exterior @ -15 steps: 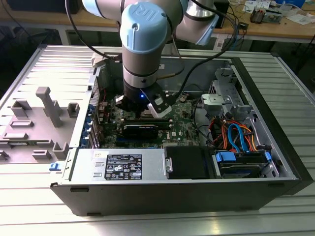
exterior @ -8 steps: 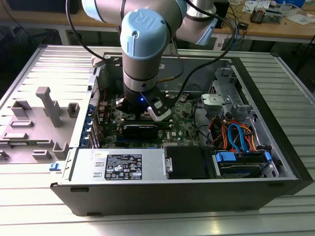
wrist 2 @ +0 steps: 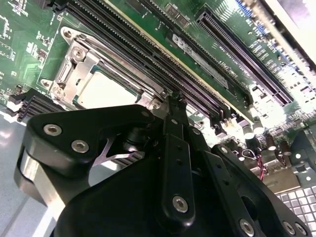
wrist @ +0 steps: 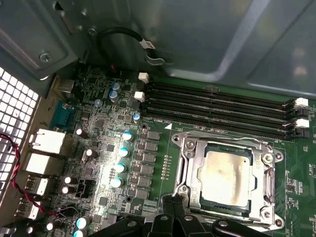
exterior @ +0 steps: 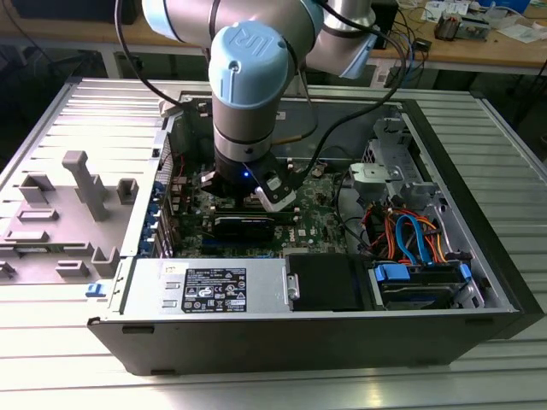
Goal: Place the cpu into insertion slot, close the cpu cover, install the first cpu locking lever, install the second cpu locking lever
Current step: 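Install the second cpu locking lever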
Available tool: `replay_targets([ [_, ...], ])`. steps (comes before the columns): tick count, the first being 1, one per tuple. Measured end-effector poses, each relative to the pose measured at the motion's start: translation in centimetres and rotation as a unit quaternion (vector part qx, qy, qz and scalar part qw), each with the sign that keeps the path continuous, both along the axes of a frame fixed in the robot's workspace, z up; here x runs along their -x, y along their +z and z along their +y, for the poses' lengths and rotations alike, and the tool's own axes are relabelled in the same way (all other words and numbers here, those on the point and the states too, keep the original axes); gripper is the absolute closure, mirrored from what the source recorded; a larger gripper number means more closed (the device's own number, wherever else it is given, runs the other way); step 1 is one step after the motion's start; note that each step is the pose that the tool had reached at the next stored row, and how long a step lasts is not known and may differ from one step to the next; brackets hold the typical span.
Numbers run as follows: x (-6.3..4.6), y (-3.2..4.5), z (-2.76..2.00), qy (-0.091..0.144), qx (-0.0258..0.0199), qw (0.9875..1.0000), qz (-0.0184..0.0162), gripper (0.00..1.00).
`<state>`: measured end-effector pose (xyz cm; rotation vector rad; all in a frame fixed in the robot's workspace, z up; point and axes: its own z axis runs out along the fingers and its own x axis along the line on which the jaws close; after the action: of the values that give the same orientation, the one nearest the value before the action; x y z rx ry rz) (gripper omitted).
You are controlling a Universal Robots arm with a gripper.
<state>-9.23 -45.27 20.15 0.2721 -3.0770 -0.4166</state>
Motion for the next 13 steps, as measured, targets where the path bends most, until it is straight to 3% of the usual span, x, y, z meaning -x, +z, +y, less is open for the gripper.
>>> replay_targets([
  [3,0.04,-0.15,0.1,0.0,-0.0023,1.0,-0.0001,0.89],
  [13,0.13,-0.45,0.59,0.0,-0.002,1.0,0.0,0.89],
])
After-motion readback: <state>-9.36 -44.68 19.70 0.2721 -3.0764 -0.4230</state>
